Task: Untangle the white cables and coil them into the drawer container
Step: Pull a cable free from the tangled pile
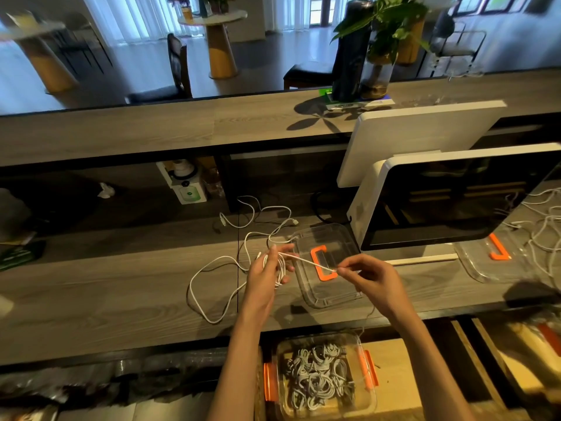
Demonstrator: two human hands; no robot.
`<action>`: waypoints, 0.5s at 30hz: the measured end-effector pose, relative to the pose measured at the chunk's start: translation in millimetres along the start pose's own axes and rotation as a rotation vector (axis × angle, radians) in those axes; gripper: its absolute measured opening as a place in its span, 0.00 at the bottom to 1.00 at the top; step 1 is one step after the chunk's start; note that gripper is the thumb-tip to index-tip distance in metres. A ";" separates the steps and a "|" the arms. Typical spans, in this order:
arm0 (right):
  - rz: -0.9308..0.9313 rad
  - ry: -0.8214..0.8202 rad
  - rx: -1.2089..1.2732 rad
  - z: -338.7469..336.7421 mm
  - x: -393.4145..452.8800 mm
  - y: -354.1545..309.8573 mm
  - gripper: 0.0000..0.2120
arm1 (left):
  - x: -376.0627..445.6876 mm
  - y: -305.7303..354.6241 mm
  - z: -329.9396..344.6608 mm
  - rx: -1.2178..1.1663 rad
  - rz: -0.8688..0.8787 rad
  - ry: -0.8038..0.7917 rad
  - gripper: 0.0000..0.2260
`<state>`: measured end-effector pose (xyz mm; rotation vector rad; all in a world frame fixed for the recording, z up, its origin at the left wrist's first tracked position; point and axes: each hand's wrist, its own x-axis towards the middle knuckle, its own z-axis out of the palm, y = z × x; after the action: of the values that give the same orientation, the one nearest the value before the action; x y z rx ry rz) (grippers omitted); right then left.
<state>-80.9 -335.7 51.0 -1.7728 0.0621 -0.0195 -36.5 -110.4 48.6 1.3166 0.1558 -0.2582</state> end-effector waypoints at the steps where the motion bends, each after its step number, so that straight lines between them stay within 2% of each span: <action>1: 0.009 -0.023 -0.008 -1.0 -0.8 0.1 0.04 | 1.0 -0.9 -0.1 -0.026 0.007 0.023 0.19; 3: 0.019 -0.100 -0.062 -0.8 -2.1 1.8 0.05 | 0.6 -2.1 3.1 -0.116 -0.003 0.073 0.18; 6: 0.044 -0.213 -0.222 -1.1 -4.1 6.8 0.07 | 2.6 -1.5 6.5 -0.407 -0.052 0.130 0.19; 10: 0.023 -0.376 -0.388 -5.2 -6.3 5.5 0.14 | 5.6 3.4 -1.6 -0.702 -0.121 0.192 0.20; 12: 0.033 -0.454 -0.394 -4.5 -8.5 1.8 0.13 | 6.6 2.4 -5.5 -0.694 -0.130 0.217 0.19; 15: 0.045 -0.529 -0.269 -3.4 -11.6 -6.6 0.12 | 8.3 -3.5 -5.1 -0.484 -0.102 0.262 0.17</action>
<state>-92.5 -337.1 58.5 -1.9899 -0.2900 0.5088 -29.4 -107.0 41.9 0.8568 0.4781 -0.1214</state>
